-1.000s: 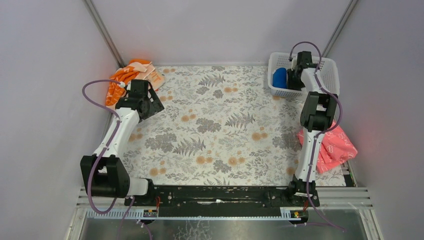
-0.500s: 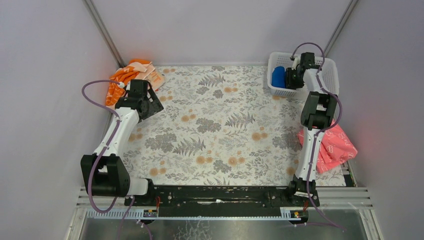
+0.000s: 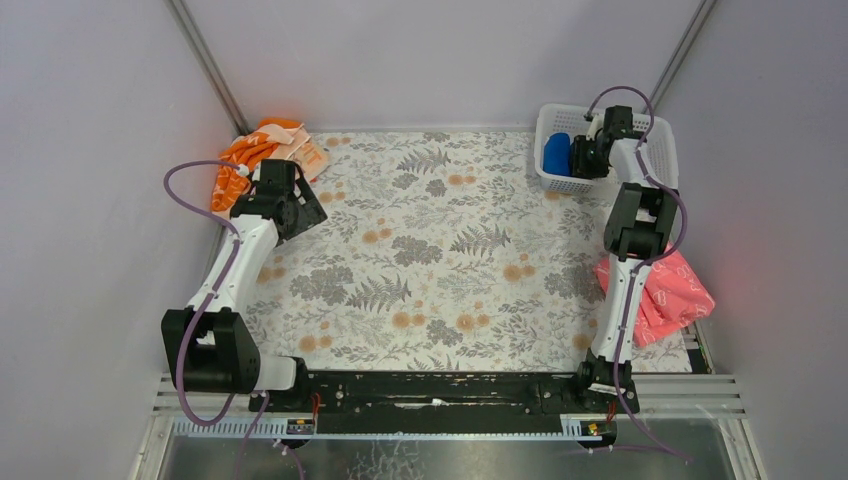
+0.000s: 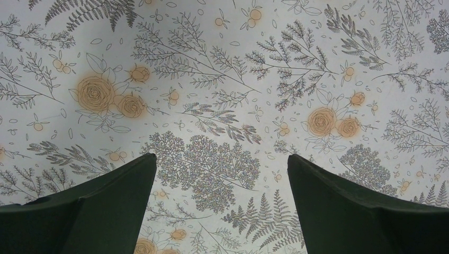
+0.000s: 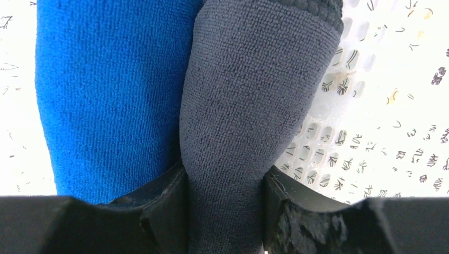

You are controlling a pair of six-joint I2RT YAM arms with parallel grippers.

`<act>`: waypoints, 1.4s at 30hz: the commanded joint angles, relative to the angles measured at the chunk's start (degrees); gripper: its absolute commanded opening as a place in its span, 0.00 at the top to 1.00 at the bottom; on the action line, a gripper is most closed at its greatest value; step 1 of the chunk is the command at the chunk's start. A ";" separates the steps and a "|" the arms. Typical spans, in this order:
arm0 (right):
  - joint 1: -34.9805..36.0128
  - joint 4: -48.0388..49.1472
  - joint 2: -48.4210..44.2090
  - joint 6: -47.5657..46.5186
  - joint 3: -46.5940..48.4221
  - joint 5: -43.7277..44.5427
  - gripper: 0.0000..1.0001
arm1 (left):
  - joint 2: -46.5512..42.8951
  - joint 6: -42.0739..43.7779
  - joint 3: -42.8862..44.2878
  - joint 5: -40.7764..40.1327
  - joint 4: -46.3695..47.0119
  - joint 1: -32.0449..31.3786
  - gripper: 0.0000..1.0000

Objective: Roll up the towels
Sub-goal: Place the towel in the bin, then reset both arms

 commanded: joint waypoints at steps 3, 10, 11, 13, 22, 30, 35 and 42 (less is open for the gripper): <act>-0.02 -0.63 -6.22 0.82 -2.06 -0.57 0.44 | -0.37 0.68 -0.54 -0.14 2.33 0.78 0.06; -0.45 -0.64 -7.40 0.78 -2.08 0.65 0.36 | -0.54 0.72 -0.53 0.01 2.37 0.92 0.06; -0.50 -0.65 -7.64 0.78 -2.03 0.72 0.35 | -0.56 0.72 -0.55 0.06 2.40 0.93 0.06; -0.52 -0.60 -8.29 0.81 -2.31 1.43 0.33 | -0.51 0.71 -0.47 0.18 2.36 0.98 0.06; -0.54 0.43 -19.33 3.88 -6.59 6.20 0.16 | -2.84 1.22 -1.01 1.59 2.98 1.02 0.04; -0.59 7.80 -43.61 12.81 -25.92 0.07 0.11 | -9.67 2.01 -1.53 6.35 5.49 1.00 0.00; -0.59 17.77 -61.12 21.04 -42.18 -7.67 0.08 | -15.99 2.15 -2.05 10.68 6.53 1.01 0.00; 4.01 31.01 -89.35 26.76 -64.50 0.45 0.01 | -28.69 2.79 -3.23 11.31 7.46 1.00 0.00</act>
